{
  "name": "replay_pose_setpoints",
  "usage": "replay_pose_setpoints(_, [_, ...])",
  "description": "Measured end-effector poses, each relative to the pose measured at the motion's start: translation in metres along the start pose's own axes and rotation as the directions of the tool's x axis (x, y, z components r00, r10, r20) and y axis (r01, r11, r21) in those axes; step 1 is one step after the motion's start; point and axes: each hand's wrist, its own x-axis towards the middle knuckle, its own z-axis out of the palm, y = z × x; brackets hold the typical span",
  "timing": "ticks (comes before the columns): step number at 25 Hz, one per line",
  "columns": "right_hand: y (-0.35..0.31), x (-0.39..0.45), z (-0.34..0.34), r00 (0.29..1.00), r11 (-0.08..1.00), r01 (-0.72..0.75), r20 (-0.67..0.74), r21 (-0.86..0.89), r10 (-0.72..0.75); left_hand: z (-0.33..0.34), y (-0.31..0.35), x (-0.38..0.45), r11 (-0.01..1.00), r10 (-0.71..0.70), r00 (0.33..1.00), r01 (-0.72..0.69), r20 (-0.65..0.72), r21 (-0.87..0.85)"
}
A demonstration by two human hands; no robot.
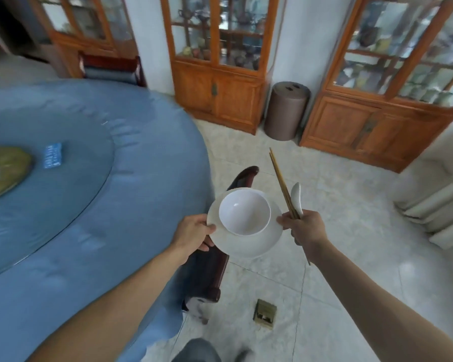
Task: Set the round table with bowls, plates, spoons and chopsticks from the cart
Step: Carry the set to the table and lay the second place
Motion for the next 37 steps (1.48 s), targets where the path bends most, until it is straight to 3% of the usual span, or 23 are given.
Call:
replay_pose_setpoints(9, [-0.059,0.083,0.108,0.953,0.975,0.128,0.294,-0.179,-0.071,-0.06,-0.012,0.026,0.988,-0.132,0.953,0.105,-0.271,-0.112])
replay_pose_setpoints(21, [-0.089,0.126,0.27,0.791,0.889,0.335,0.606,-0.313,-0.084,-0.13,-0.063,0.044,0.927,-0.358,0.79,0.24,-0.497,-0.286])
replay_pose_setpoints(30, [-0.064,0.161,0.357,0.609,0.773,0.511,0.793,-0.376,-0.018,-0.111,-0.104,0.061,0.844,-0.536,0.547,0.353,-0.643,-0.403])
replay_pose_setpoints(37, [-0.037,0.187,0.385,0.495,0.674,0.612,0.865,-0.414,0.082,-0.078,-0.128,0.082,0.728,-0.679,0.369,0.447,-0.635,-0.52])
